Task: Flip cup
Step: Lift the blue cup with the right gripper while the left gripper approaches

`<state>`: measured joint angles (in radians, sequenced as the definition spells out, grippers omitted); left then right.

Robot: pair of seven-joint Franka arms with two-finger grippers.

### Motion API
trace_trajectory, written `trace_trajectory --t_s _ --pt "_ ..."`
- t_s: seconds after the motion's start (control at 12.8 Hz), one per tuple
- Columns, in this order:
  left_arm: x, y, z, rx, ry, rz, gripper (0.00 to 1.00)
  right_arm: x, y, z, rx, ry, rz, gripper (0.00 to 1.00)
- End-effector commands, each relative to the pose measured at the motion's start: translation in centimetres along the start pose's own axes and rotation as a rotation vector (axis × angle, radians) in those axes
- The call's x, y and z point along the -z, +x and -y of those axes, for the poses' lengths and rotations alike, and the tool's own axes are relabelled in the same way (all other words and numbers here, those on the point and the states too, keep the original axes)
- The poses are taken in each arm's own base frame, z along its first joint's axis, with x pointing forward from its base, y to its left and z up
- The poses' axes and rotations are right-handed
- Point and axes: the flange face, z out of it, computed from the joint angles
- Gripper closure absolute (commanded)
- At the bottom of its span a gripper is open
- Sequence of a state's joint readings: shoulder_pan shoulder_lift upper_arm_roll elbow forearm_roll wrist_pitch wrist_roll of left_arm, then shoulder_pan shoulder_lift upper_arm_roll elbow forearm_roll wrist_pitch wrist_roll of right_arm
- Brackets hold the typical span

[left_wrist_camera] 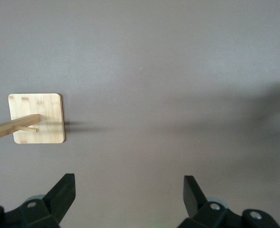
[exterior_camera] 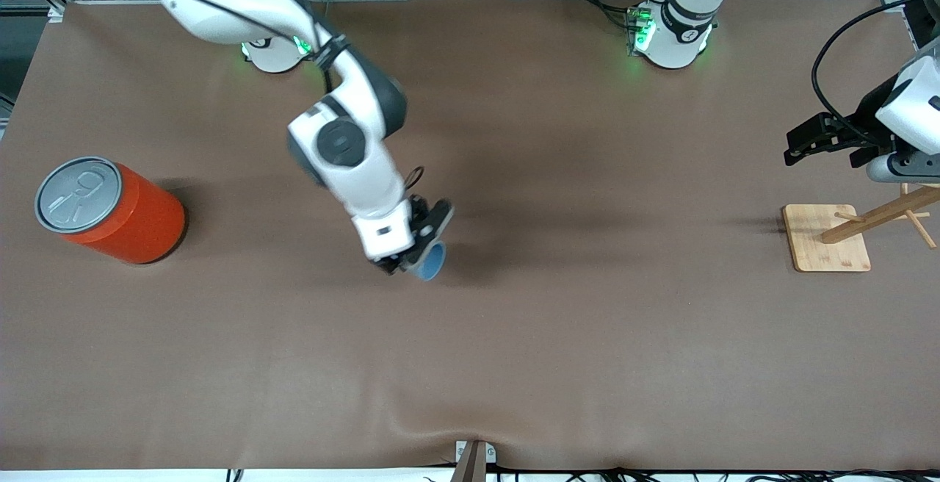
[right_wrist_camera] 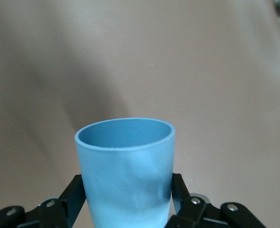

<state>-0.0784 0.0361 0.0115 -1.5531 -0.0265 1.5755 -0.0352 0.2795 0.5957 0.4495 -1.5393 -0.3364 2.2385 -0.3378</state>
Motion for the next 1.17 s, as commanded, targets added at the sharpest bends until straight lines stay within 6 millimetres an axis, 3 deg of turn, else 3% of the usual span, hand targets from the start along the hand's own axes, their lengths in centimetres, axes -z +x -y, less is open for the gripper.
trace_trajectory --t_s 0.0,0.16,0.23,0.31,0.39,0.55,0.62,0.7,0.86,1.09 --pt "0.1 0.2 0.2 -0.008 -0.004 -0.006 0.0 -2.0 4.4 7.3 0.134 -0.019 0.019 0.83" --pt "-0.8 0.7 -0.1 -0.012 -0.004 0.009 0.0 -3.7 6.1 11.2 0.266 -0.088 0.052 0.83" --pt "-1.3 0.9 -0.4 -0.017 -0.006 0.019 0.0 -4.5 6.0 11.2 0.31 -0.127 0.075 0.83" --pt "-2.0 1.3 -0.3 -0.015 -0.006 0.029 0.0 -5.6 6.3 12.6 0.334 -0.12 0.082 0.83" --pt "-3.5 2.4 0.1 -0.008 -0.005 0.035 0.0 -6.1 7.2 14.7 0.351 -0.112 0.07 0.83" --pt "-6.9 4.7 0.2 0.023 -0.028 0.034 0.0 -8.4 7.5 16.0 0.357 -0.087 0.08 0.83" --pt "-8.9 5.5 -0.5 0.042 -0.039 0.063 0.0 -9.4 7.6 17.4 0.334 -0.078 0.084 0.83" --pt "-9.6 5.7 -1.2 0.043 -0.04 0.073 0.0 -9.9 7.7 18.3 0.309 -0.077 0.087 0.82" --pt "-11.5 6.3 -2.5 0.03 -0.098 0.105 0.0 -10.8 8.0 18.8 0.308 -0.066 0.071 0.81" --pt "-16.3 7.3 -2.7 -0.001 -0.299 0.179 0.0 -12.3 8.5 19.7 0.31 -0.054 0.066 0.77"
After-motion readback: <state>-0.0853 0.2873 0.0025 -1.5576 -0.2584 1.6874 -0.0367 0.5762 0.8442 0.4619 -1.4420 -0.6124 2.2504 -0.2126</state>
